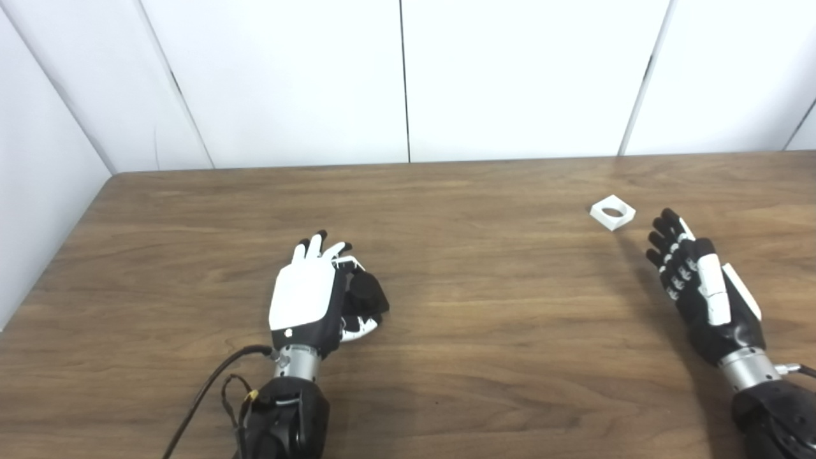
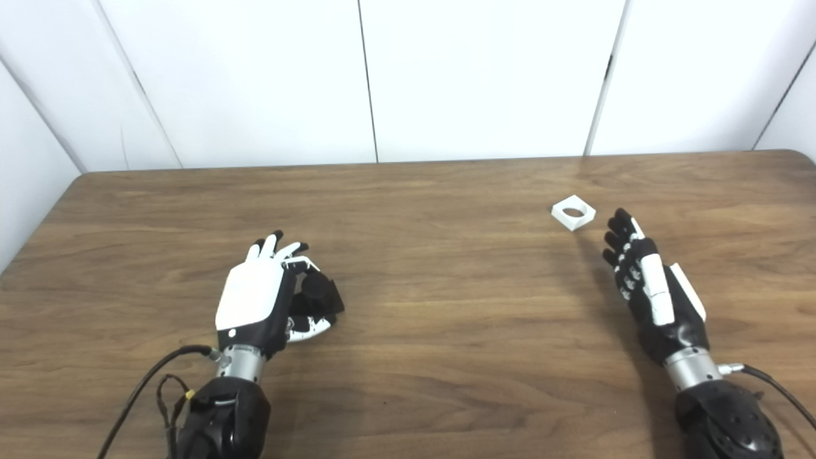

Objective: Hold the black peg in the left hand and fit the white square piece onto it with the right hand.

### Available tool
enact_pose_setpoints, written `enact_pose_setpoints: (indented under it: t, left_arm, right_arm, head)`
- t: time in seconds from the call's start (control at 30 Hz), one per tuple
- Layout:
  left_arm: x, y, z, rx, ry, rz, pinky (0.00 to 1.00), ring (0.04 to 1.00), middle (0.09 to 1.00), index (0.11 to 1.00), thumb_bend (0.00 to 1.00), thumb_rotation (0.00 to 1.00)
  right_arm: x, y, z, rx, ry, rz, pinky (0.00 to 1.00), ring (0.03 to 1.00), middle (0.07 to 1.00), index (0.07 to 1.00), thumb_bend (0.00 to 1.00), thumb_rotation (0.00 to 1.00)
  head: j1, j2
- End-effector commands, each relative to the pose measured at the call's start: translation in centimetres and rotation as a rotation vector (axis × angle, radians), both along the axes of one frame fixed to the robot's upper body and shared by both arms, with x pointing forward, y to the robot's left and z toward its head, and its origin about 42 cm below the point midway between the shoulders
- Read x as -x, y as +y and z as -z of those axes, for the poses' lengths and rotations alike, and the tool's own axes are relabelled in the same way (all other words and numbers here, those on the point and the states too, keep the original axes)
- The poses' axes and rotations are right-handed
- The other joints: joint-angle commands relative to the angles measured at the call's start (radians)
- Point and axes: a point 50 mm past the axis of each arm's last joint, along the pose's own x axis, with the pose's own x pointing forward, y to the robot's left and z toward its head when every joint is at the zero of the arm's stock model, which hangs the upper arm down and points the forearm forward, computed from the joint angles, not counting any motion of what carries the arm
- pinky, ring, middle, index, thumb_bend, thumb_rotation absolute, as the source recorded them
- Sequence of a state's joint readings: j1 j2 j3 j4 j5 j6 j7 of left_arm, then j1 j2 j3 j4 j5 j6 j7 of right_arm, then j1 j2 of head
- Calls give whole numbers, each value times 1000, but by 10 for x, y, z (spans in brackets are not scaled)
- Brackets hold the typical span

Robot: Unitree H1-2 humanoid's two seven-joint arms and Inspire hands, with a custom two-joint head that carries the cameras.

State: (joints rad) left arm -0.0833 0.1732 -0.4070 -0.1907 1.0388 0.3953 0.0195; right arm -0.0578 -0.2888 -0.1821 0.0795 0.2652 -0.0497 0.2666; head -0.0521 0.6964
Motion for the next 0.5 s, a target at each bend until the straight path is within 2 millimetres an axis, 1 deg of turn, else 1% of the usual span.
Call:
enact_pose_setpoints:
  t: [0.0, 0.2, 0.47]
  left_arm:
    - [14, -14, 13, 6, 66, 86, 1000, 992, 869, 485, 523, 72]
    - [20, -23, 13, 16, 67, 137, 1000, 997, 872, 486, 523, 72]
    - [29, -39, 10, 22, 85, 183, 1000, 998, 872, 487, 523, 75]
  right_arm:
    - [33, 24, 52, -93, 156, 13, 1000, 1000, 1000, 1000, 558, 988]
    - [33, 26, 51, -91, 154, 12, 1000, 1000, 1000, 1000, 584, 992]
    - [35, 27, 50, -96, 153, 9, 1000, 1000, 1000, 1000, 585, 986]
  head:
    - [-3, 1]
    - [-13, 3]
    - [-25, 9]
